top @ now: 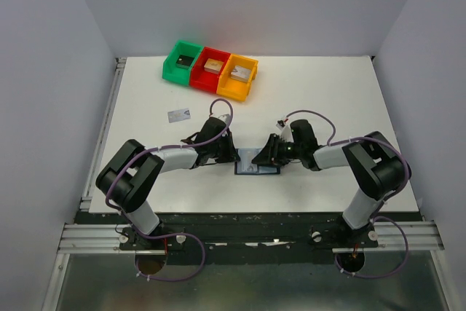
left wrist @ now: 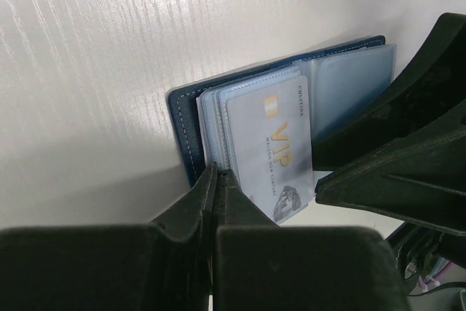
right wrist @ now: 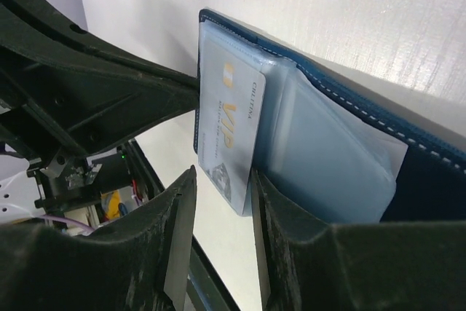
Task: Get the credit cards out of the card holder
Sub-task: Remove the credit card from the card holder.
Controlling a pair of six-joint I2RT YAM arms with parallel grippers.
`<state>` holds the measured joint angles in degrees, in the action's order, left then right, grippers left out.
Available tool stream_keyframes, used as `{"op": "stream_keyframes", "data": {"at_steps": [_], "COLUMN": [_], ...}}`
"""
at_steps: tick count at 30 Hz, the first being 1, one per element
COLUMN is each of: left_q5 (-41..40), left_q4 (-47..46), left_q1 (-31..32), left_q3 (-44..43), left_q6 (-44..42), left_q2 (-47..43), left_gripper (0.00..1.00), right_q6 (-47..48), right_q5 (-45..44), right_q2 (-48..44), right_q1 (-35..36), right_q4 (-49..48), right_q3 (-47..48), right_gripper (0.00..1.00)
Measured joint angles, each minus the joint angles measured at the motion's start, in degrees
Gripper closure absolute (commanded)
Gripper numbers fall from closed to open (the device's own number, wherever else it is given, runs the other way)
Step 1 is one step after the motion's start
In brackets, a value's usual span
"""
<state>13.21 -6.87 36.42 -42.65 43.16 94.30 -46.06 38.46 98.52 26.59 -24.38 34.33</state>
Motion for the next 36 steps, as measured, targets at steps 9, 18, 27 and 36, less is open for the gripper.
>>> {"op": "stream_keyframes", "data": {"at_steps": [9, 18, 27, 36], "left_q5": [-0.8, -1.3, -1.2, -1.2], "left_q4": [-0.2, -0.3, -0.4, -0.5], "left_q1": [0.0, -0.1, -0.1, -0.1], "left_q3": [0.0, 0.0, 0.0, 0.0], "left_q6": [0.0, 0.0, 0.2, 0.2], "left_q2": [0.0, 0.0, 0.0, 0.0], "left_gripper": [1.00, 1.00, 1.00, 1.00], "right_q6": [-4.4, -7.2, -8.2, -8.5], "right_q5": [3.5, 4.5, 4.5, 4.5], "right_q2": [2.1, 2.8, 2.8, 3.2], "right_q1": [-0.9, -1.4, -2.0, -2.3], "right_q4": [-8.0, -12.4, -13.7, -13.9], "right_q3": [-2.0, -2.9, -3.4, -3.4], "right_gripper": [0.58, 0.56, 0.51, 0.54]}}
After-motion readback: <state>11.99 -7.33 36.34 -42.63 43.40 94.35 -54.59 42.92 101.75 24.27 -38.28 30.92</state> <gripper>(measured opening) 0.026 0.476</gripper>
